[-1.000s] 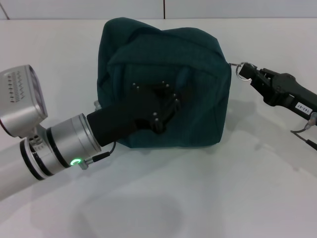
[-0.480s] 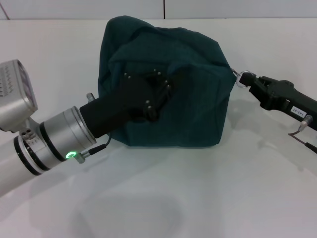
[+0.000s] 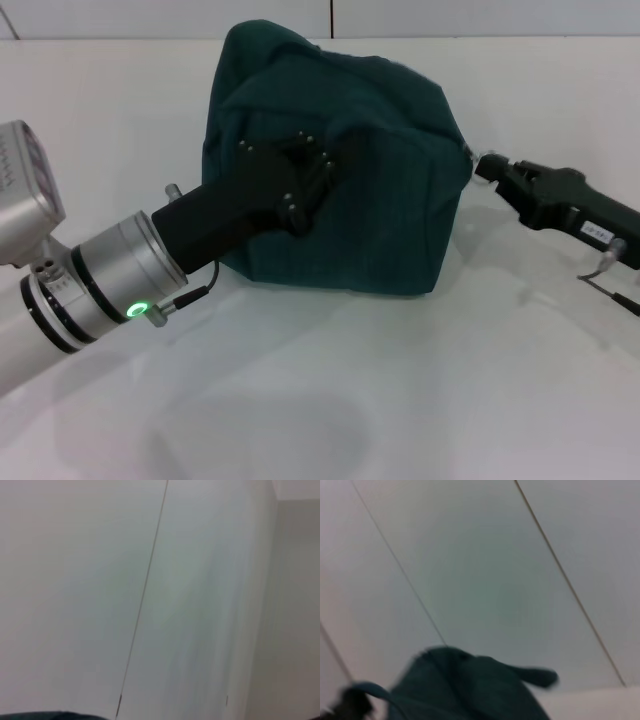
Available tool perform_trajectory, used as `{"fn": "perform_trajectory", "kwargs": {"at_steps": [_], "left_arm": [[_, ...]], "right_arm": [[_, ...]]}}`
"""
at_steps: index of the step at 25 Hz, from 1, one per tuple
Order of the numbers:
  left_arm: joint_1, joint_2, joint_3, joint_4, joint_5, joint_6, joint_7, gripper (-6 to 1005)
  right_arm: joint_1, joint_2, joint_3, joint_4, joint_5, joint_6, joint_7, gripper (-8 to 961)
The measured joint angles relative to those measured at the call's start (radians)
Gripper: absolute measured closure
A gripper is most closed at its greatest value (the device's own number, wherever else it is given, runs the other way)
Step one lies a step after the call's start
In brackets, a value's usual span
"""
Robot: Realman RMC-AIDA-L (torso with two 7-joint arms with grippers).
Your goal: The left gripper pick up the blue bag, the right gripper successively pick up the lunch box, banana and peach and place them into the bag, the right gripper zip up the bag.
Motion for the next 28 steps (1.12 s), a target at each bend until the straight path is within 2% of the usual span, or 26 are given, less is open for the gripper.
{"fn": "perform_trajectory", "kwargs": {"at_steps": [4, 7, 12, 18, 23, 28], "left_arm": [[-0.001, 0.000, 0.000, -0.022, -0.011, 0.000, 0.016, 892], [-0.006, 0.000, 0.000, -0.039, -0.021, 0.000, 0.023, 886], [-0.009, -0.001, 0.001, -0.042, -0.030, 0.000, 0.024, 878], [-0.021, -0.002, 0.001, -0.044, -0.031, -0.001, 0.024, 867], [-0.022, -0.002, 0.001, -0.044, -0.034, 0.000, 0.024, 859], [-0.022, -0.002, 0.004, -0.042, -0.034, 0.000, 0.022, 850]], "right_arm": [[-0.020, -0.008, 0.025, -0.005, 0.014, -0.119, 0.000, 939], [-0.024, -0.012, 0.041, 0.002, 0.012, -0.146, 0.005, 940], [-0.015, -0.013, 0.020, 0.004, -0.023, -0.030, 0.025, 941], [0.023, -0.002, 0.012, 0.004, -0.098, 0.114, 0.040, 940], [0.032, -0.002, 0.009, 0.005, -0.098, 0.081, 0.052, 939], [0.028, -0.015, 0.016, -0.004, -0.089, -0.007, 0.078, 940]]}}
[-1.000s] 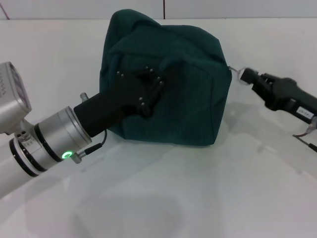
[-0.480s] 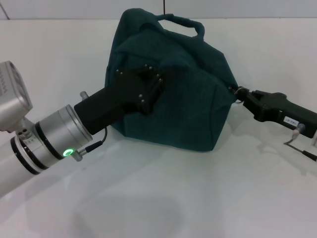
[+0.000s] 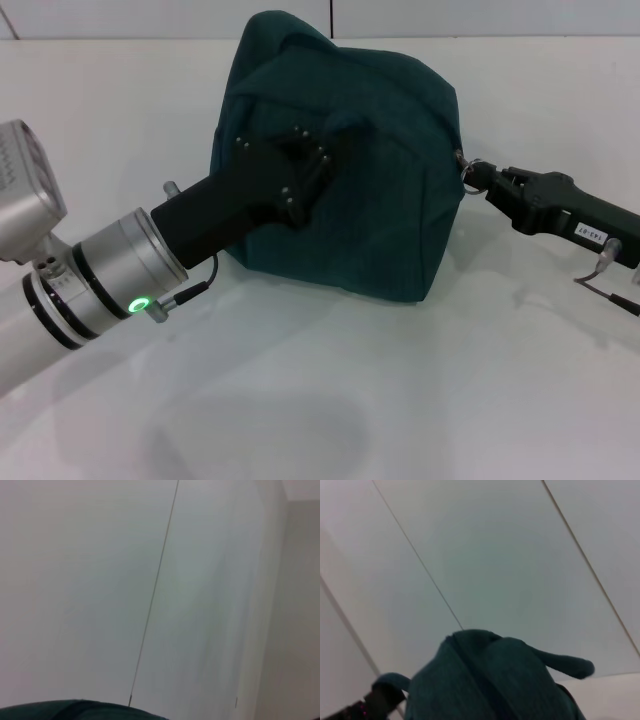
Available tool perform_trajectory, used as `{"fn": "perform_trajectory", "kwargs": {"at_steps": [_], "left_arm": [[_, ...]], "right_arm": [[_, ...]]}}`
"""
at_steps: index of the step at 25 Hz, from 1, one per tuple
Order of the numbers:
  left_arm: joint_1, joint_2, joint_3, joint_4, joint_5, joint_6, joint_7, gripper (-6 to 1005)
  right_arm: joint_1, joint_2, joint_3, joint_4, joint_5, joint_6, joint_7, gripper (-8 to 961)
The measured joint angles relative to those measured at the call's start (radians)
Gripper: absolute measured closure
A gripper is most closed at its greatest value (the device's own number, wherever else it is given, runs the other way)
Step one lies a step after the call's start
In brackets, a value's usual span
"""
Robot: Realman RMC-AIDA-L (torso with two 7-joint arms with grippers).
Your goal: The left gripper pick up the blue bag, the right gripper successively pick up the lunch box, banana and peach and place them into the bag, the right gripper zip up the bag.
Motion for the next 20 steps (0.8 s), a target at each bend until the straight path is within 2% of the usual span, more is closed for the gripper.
{"fn": "perform_trajectory", "kwargs": {"at_steps": [7, 12, 16, 20], "left_arm": [[0.005, 0.003, -0.007, -0.001, -0.023, 0.059, -0.008, 838], [0.030, 0.014, -0.074, 0.008, -0.015, 0.132, -0.008, 829], [0.020, 0.049, -0.100, 0.087, 0.041, 0.143, -0.045, 651], [-0.045, 0.082, -0.147, 0.220, 0.236, 0.070, -0.188, 518]], "right_arm": [[-0.007, -0.009, 0.030, 0.004, -0.001, -0.010, 0.009, 941], [-0.019, -0.019, 0.054, -0.005, -0.005, -0.021, 0.009, 941], [-0.016, -0.028, 0.053, 0.000, -0.010, -0.028, 0.010, 940], [-0.015, -0.037, 0.053, 0.004, -0.011, -0.029, 0.010, 940]]}}
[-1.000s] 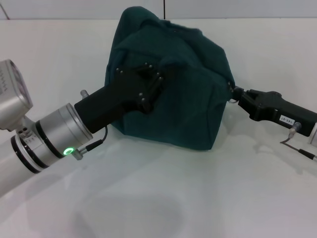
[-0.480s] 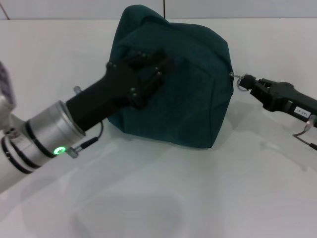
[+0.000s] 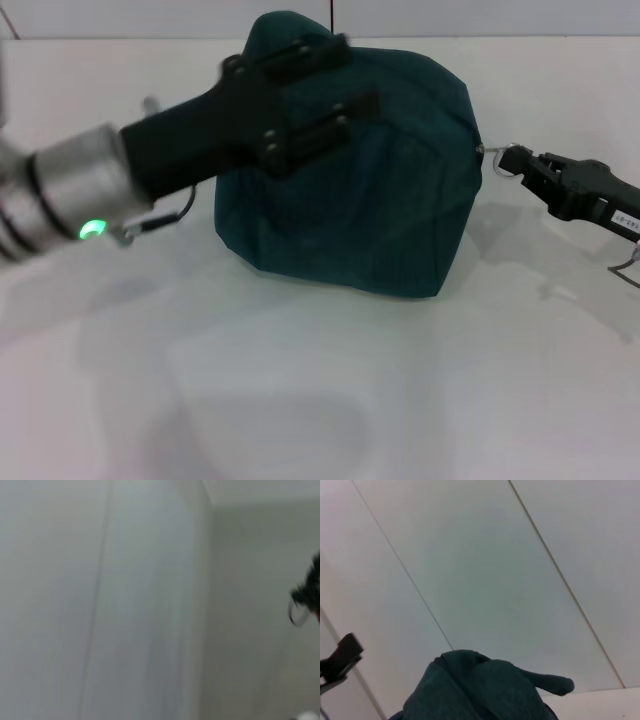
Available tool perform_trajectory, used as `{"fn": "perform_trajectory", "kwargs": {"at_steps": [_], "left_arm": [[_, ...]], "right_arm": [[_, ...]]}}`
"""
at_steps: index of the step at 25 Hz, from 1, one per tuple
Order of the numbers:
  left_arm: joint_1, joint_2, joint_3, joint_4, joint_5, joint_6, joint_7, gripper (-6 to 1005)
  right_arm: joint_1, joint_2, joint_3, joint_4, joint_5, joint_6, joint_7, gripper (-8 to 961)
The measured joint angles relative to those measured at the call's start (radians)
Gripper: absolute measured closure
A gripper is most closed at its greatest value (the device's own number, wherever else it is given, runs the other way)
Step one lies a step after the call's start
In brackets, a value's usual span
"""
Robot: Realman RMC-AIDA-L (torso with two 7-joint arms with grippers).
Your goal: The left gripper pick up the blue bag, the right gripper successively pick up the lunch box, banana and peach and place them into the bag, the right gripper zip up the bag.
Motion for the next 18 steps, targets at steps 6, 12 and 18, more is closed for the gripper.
{"fn": "perform_trajectory", "kwargs": {"at_steps": [6, 12, 18], "left_arm": [[-0.145, -0.018, -0.186, 0.209, 0.462, -0.105, -0.326, 429], [-0.270, -0.048, -0.294, 0.408, 0.794, -0.116, -0.553, 428], [-0.433, -0.003, -0.296, 0.440, 1.043, -0.061, -0.746, 428]], "right_arm": [[-0.007, 0.003, -0.002, 0.003, 0.000, 0.006, -0.006, 940], [-0.025, 0.014, -0.002, 0.003, -0.001, 0.011, -0.023, 939], [-0.044, 0.016, 0.000, 0.003, -0.001, 0.011, -0.037, 939]]}}
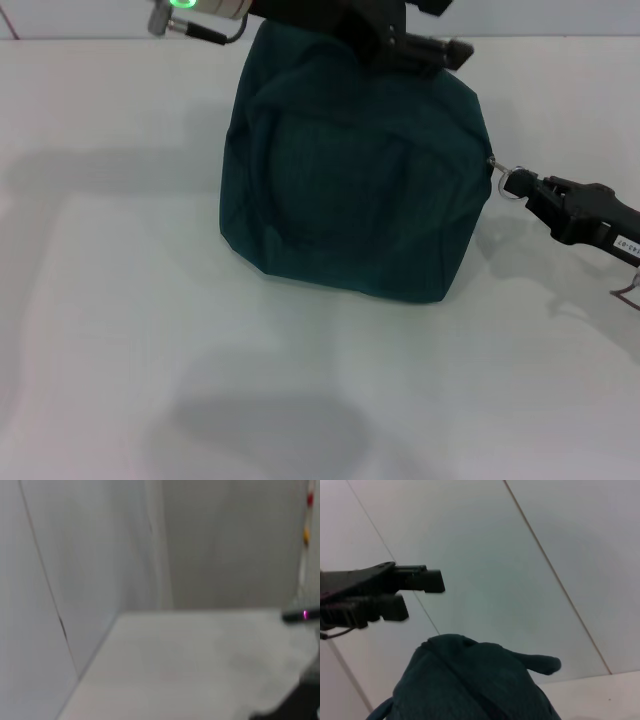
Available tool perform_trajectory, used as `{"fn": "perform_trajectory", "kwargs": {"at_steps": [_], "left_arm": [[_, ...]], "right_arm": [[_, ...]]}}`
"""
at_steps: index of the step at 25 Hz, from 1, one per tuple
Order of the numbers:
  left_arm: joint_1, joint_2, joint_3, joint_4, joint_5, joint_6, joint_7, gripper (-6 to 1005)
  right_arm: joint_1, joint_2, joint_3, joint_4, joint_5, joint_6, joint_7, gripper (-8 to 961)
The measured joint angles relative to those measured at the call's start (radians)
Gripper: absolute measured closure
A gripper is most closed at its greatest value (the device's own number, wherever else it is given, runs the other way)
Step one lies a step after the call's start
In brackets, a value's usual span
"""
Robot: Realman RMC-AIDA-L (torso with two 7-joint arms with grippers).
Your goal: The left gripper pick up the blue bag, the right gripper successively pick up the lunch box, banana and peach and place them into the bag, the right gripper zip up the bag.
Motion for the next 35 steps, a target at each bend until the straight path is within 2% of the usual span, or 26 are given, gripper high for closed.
{"fn": "perform_trajectory", "kwargs": {"at_steps": [4, 6, 8, 11, 12, 13, 14, 17, 21, 26, 31, 33, 35], "left_arm": [[-0.060, 0.014, -0.002, 0.035, 0.149, 0.083, -0.086, 427], [-0.065, 0.008, -0.002, 0.076, 0.211, 0.117, -0.113, 427], [-0.055, -0.007, -0.001, 0.119, 0.264, 0.148, -0.129, 427], [-0.017, -0.027, 0.009, 0.189, 0.301, 0.179, -0.132, 426], [-0.017, -0.027, 0.009, 0.189, 0.301, 0.179, -0.132, 426], [0.042, -0.050, 0.022, 0.271, 0.323, 0.190, -0.106, 425], [0.042, -0.050, 0.022, 0.271, 0.323, 0.190, -0.106, 424], [0.103, -0.068, 0.037, 0.340, 0.323, 0.186, -0.048, 423], [0.140, -0.070, 0.068, 0.359, 0.316, 0.182, -0.004, 421], [0.191, -0.071, 0.086, 0.366, 0.262, 0.170, 0.080, 419], [0.277, -0.073, 0.188, 0.390, 0.240, 0.021, 0.168, 416], [0.292, -0.073, 0.224, 0.394, 0.246, -0.031, 0.179, 415], [0.294, -0.073, 0.236, 0.392, 0.246, -0.058, 0.180, 371]], "right_arm": [[-0.008, -0.001, 0.004, 0.000, 0.000, 0.000, 0.000, 939], [-0.011, -0.002, 0.007, 0.000, 0.003, 0.001, 0.000, 940], [-0.014, -0.003, 0.011, 0.000, 0.006, 0.001, 0.000, 941], [-0.015, -0.007, 0.023, 0.000, 0.008, -0.002, 0.005, 941], [-0.015, -0.008, 0.026, 0.000, 0.008, -0.007, 0.011, 941], [-0.014, -0.010, 0.028, -0.001, 0.008, -0.010, 0.017, 941], [-0.012, -0.012, 0.027, -0.003, 0.008, -0.013, 0.027, 941], [-0.004, -0.020, 0.028, -0.010, 0.009, -0.022, 0.062, 941], [0.020, -0.032, 0.038, -0.006, 0.010, -0.025, 0.097, 941], [0.039, -0.038, 0.047, -0.002, 0.011, -0.019, 0.115, 941], [0.039, -0.041, 0.062, -0.002, 0.010, -0.019, 0.126, 941], [0.037, -0.041, 0.064, -0.002, 0.010, -0.018, 0.126, 941], [0.036, -0.041, 0.064, -0.002, 0.010, -0.018, 0.127, 941]]}}
